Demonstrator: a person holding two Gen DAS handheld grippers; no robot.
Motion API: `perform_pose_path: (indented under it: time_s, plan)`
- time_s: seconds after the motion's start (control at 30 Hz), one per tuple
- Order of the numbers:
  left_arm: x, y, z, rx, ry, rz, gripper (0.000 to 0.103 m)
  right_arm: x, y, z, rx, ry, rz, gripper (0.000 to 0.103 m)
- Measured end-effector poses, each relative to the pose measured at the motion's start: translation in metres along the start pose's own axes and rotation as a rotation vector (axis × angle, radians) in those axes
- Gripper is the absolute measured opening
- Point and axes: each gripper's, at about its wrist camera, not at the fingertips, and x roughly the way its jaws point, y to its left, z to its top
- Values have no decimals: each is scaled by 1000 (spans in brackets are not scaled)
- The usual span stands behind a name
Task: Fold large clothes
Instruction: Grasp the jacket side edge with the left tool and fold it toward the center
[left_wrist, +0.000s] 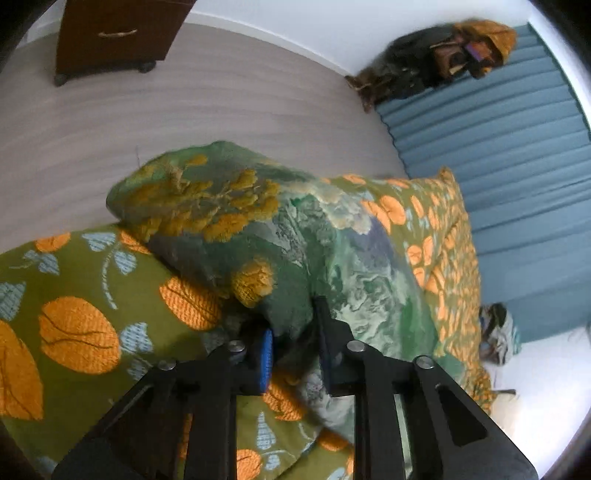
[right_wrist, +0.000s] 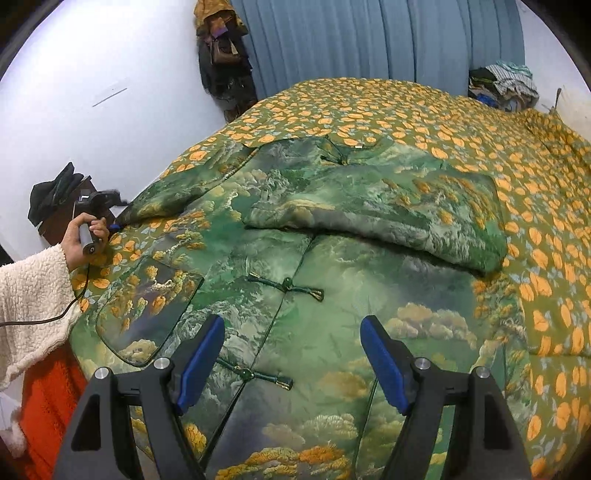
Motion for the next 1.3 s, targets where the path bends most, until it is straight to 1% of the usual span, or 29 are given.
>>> perform_pose_path:
  time_s: [0.07,0.13,0.17,0.27,0.3,0.33,0.37,0.43,0.47,0.5,0.53,0.57,0.6,0.63,0.67,0.73,0.8,0.87,0.93,1.0,1.03,1.1,1.13,1.17,1.23,1.27,1.3]
  plan:
    - [-9,-7,-2,32,-20,13,13,1,2,-2,-1,3,4,77]
    - [-21,-28,-5,124,-61,59,12,1,4,-4,-6,1,17,77]
    - [-31,-41,-10,189,-93,91,11,0,5,-5,-6,-2,24,77]
    - [-59,-102,-32,460,-228,177,11,-4,8,-6,-7,-18,41,77]
    - [-71,-131,-47,582,-288,191,11,-6,9,-7,-5,-27,44,77]
    - [-77,-146,-55,646,-320,193,11,-7,9,-7,-2,-35,47,77]
    - [-84,-166,-69,732,-359,193,11,-9,8,-8,2,-41,48,77]
    - [-97,-209,-108,933,-439,170,11,-12,4,-10,18,-50,49,77]
    - [-100,-221,-121,998,-456,156,11,-12,2,-10,26,-52,49,77]
    - [-103,-237,-142,1086,-472,134,11,-14,-1,-11,36,-56,47,77]
    - [-102,-249,-160,1154,-479,117,11,-15,-3,-12,42,-59,44,77]
    - [-101,-258,-179,1219,-480,100,11,-17,-6,-13,51,-64,43,77]
    - [-97,-269,-205,1297,-474,80,11,-19,-9,-14,59,-67,40,77]
    - [-93,-274,-218,1337,-470,72,11,-20,-11,-15,65,-70,39,77]
    - [-86,-279,-243,1409,-461,62,11,-21,-14,-15,71,-73,36,77]
    - [-73,-283,-277,1505,-446,60,11,-25,-20,-16,86,-82,31,77]
    - [-51,-284,-318,1623,-406,63,11,-28,-27,-17,102,-89,25,77]
    - [-39,-279,-351,1712,-376,83,11,-29,-32,-18,112,-92,17,77]
    - [-22,-268,-382,1810,-328,116,11,-31,-39,-20,124,-93,4,77]
    - [-3,-257,-408,1895,-250,167,12,-32,-46,-20,138,-95,-3,77]
    - [-3,-251,-415,1911,-233,183,17,-32,-49,-20,143,-95,-5,77]
    - [-5,-241,-423,1931,-193,198,22,-31,-56,-15,150,-89,-7,78]
    - [-8,-238,-423,1929,-172,195,34,-30,-58,-11,149,-87,-6,77]
    - [-11,-236,-422,1917,-150,181,50,-28,-61,-5,148,-86,-2,78]
    - [-21,-234,-419,1870,-102,133,65,-18,-71,15,170,-79,32,77]
    - [-26,-233,-416,1844,-79,114,65,-12,-76,27,195,-74,53,78]
    - [-35,-231,-409,1801,-39,92,65,-5,-79,38,216,-73,81,78]
